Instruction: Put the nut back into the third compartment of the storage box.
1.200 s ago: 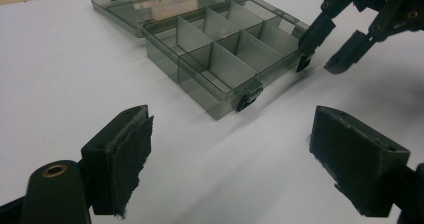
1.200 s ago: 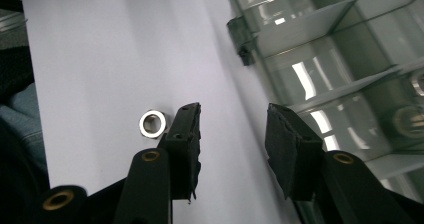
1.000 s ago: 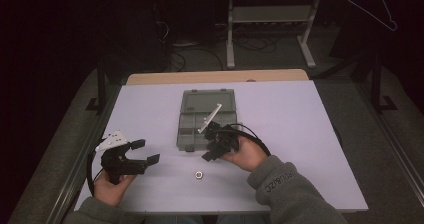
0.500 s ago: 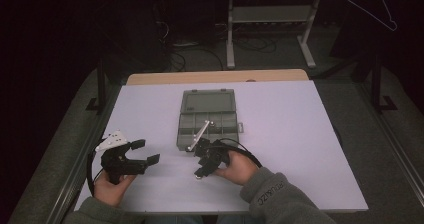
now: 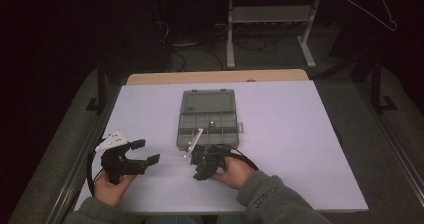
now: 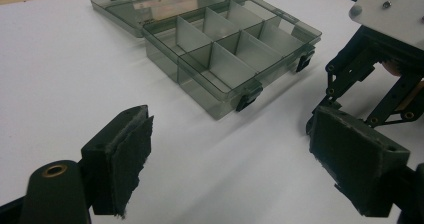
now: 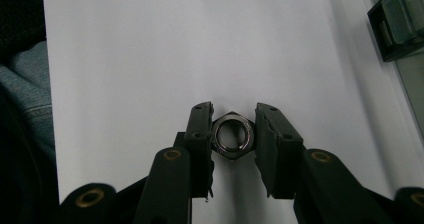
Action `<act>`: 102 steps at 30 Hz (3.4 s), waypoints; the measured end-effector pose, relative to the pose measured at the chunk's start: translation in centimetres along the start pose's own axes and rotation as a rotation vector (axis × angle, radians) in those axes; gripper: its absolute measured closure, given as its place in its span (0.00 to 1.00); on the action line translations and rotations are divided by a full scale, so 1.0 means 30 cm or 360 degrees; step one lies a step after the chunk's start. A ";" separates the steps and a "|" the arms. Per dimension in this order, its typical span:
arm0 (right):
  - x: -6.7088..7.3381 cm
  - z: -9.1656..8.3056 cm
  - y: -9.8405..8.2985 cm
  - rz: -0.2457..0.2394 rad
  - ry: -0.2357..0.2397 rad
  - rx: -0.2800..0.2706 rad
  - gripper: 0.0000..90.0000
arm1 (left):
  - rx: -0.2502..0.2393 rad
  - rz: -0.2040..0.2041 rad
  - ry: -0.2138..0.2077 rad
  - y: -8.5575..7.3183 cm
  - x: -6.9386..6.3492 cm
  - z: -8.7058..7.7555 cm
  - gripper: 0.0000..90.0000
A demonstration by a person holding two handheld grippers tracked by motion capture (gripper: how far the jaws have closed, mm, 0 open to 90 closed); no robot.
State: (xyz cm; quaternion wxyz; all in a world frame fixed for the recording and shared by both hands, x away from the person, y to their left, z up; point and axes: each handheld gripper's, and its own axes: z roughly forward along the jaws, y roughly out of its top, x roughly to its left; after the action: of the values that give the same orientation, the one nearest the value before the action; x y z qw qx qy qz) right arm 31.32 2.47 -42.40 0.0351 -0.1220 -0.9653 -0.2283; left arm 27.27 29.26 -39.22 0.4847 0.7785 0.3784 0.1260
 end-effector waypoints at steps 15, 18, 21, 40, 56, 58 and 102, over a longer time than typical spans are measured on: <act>-0.122 -0.152 0.019 0.0115 -0.0032 -0.0105 0.77 | 0.0001 -0.0018 -0.0002 0.001 0.006 0.005 0.18; -0.181 -0.196 0.026 0.0159 -0.0074 -0.0139 0.77 | 0.0002 -0.0016 -0.0001 0.001 0.007 0.006 0.18; -0.245 -0.232 0.031 0.0224 -0.0089 -0.0177 0.77 | 0.0001 -0.0017 0.0001 0.001 0.010 0.005 0.18; -0.538 -0.202 0.005 0.0582 -0.0232 -0.0210 0.77 | -0.0003 -0.0013 -0.0016 0.002 0.006 0.007 0.18; -0.489 -0.242 -0.039 0.0589 -0.0250 -0.0313 0.64 | -0.0001 -0.0017 -0.0004 -0.003 0.004 -0.001 0.18; -0.481 -0.250 -0.049 0.0588 -0.0250 -0.0328 0.63 | 0.0000 -0.0014 -0.0002 -0.003 0.004 -0.001 0.18; -0.128 -0.398 -0.629 0.0835 -0.0508 -0.0856 0.22 | 0.0036 0.0011 -0.0030 -0.012 -0.012 0.011 0.18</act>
State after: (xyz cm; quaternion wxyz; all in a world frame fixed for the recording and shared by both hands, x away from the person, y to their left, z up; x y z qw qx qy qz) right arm 30.44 -20.08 -40.38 -0.0912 -0.4028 -0.8006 -0.4341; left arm 27.03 28.86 -39.62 0.4790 0.7863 0.3726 0.1161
